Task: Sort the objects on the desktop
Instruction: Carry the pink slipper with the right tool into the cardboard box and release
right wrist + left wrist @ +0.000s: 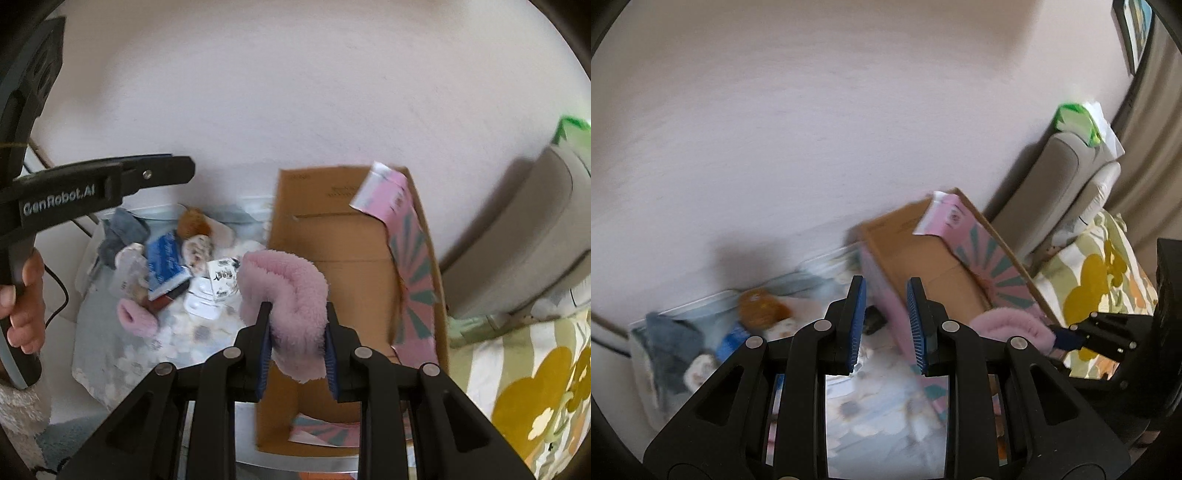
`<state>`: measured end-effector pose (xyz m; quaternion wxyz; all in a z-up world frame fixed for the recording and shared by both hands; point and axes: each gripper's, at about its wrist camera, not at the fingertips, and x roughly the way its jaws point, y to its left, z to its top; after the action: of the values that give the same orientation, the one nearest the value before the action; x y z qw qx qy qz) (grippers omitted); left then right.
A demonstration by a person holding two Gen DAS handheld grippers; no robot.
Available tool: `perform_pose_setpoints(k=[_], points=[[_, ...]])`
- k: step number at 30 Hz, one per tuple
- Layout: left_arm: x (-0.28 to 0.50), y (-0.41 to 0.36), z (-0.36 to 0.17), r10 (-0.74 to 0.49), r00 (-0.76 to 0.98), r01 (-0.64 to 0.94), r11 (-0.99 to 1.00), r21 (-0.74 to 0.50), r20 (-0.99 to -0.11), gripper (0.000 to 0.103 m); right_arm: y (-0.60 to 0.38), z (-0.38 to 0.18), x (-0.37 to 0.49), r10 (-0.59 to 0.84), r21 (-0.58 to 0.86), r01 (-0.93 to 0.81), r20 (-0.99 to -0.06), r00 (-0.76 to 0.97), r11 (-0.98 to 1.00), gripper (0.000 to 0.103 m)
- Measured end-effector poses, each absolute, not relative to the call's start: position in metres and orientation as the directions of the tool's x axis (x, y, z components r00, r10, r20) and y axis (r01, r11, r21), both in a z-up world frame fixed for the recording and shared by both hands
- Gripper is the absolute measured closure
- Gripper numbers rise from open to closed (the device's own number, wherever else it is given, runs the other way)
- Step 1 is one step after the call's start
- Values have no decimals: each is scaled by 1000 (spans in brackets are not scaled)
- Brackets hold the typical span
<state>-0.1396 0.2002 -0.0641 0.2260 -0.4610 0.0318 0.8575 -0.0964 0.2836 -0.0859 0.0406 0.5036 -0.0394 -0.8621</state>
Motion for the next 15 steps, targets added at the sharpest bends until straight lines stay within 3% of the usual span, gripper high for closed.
perform_pose_setpoints(k=[10, 15], points=[[-154, 264, -111, 352, -376, -453, -877, -161, -857, 83, 318, -113, -98, -112, 132, -18, -897, -428, -991, 80], [-162, 284, -137, 383, -299, -459, -861, -220, -874, 83, 330, -133, -100, -118, 145, -43, -916, -385, -989, 80]])
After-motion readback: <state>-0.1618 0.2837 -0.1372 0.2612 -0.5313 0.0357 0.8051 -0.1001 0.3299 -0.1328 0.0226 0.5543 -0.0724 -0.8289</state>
